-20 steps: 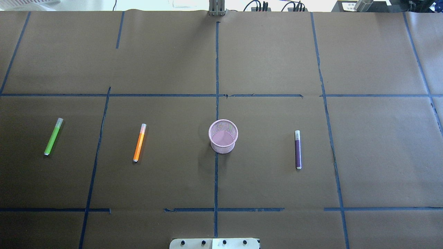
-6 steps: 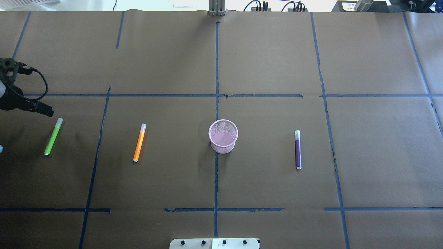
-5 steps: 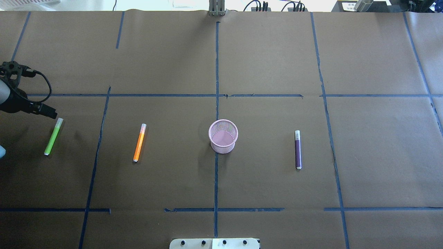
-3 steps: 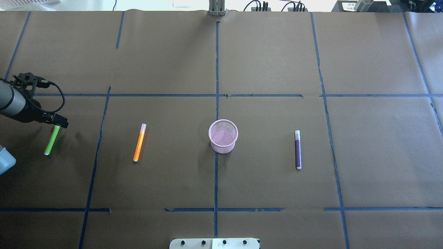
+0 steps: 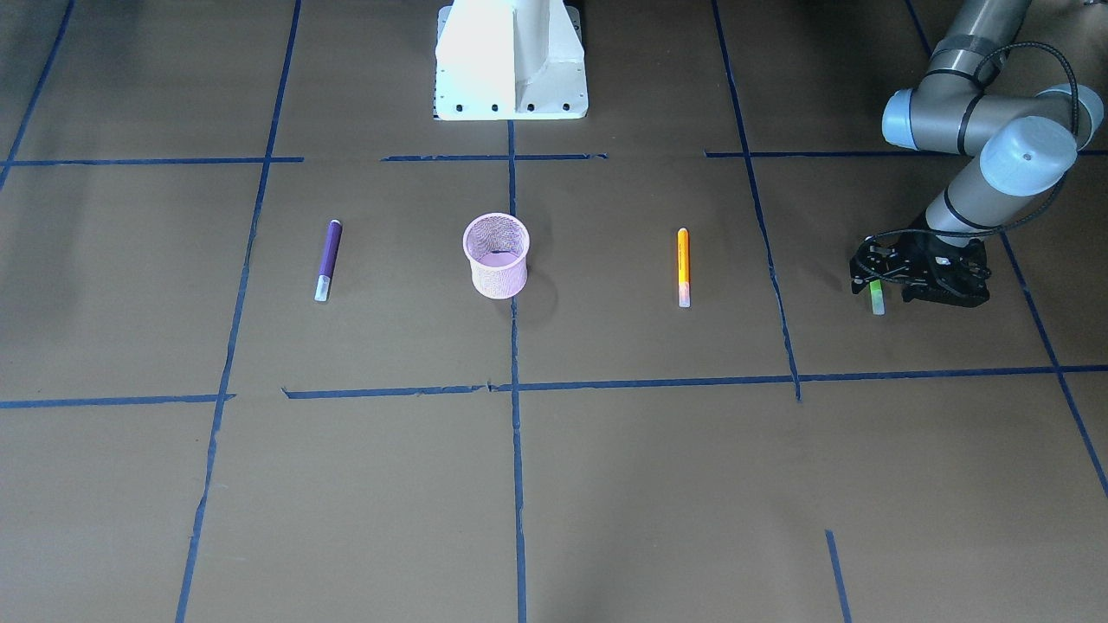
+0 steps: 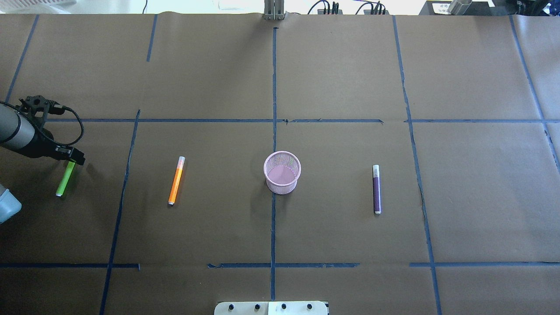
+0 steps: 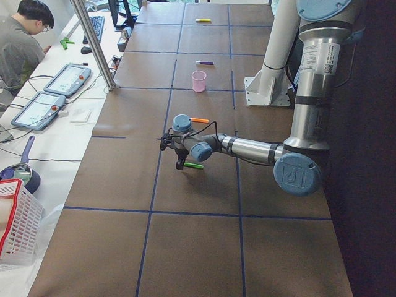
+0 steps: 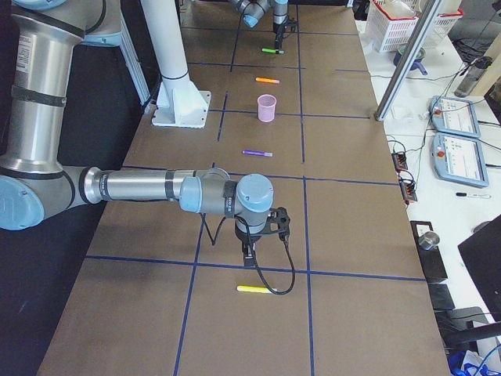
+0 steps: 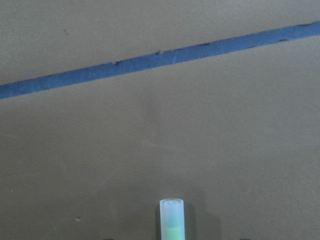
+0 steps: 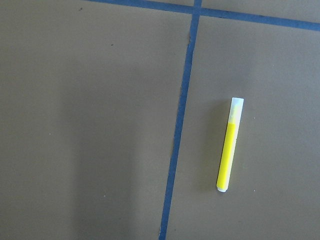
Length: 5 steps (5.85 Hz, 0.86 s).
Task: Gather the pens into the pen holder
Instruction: 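Lower the left gripper onto the green highlighter and close it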
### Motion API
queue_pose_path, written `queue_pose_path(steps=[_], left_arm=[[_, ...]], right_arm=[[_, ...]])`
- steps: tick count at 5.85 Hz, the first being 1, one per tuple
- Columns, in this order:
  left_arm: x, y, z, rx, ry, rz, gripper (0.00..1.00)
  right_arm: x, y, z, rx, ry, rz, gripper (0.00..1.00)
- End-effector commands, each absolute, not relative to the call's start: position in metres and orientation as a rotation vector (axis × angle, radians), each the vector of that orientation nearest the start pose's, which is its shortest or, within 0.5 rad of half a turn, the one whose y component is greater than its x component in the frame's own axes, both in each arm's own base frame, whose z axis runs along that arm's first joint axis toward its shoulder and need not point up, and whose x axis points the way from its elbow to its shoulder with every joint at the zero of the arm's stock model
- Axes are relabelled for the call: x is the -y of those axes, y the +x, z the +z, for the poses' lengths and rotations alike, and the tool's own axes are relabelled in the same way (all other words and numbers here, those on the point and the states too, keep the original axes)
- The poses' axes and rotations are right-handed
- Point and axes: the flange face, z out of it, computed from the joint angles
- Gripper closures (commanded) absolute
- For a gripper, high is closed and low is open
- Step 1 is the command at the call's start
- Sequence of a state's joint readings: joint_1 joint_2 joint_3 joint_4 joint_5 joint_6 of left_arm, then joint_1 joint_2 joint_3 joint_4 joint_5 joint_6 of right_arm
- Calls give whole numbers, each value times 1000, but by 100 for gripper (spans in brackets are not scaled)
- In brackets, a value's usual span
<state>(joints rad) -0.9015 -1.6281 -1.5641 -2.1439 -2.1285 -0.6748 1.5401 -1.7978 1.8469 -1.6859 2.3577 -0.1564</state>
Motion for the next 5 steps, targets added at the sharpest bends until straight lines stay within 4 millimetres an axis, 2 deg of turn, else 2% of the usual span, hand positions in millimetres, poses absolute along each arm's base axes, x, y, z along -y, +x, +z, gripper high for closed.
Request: queue_pose_path(steps=[1,2,3,4,5], left_arm=[[476,280,581,-798,125,175,28],[474,283,583,-797,118,180,30],[474,283,582,-800,112,164,86],[475,283,577,-805,116,163,100],[476,279,576,-797,133,157,100]], right_arm=[[393,51,634,790,-13,-151,0],[393,51,634,790,-13,-151,0],[393,51,634,790,-13,-151,0],[393,51,634,790,-13,-151,0],[393,51,634,790,-13,-151,0]])
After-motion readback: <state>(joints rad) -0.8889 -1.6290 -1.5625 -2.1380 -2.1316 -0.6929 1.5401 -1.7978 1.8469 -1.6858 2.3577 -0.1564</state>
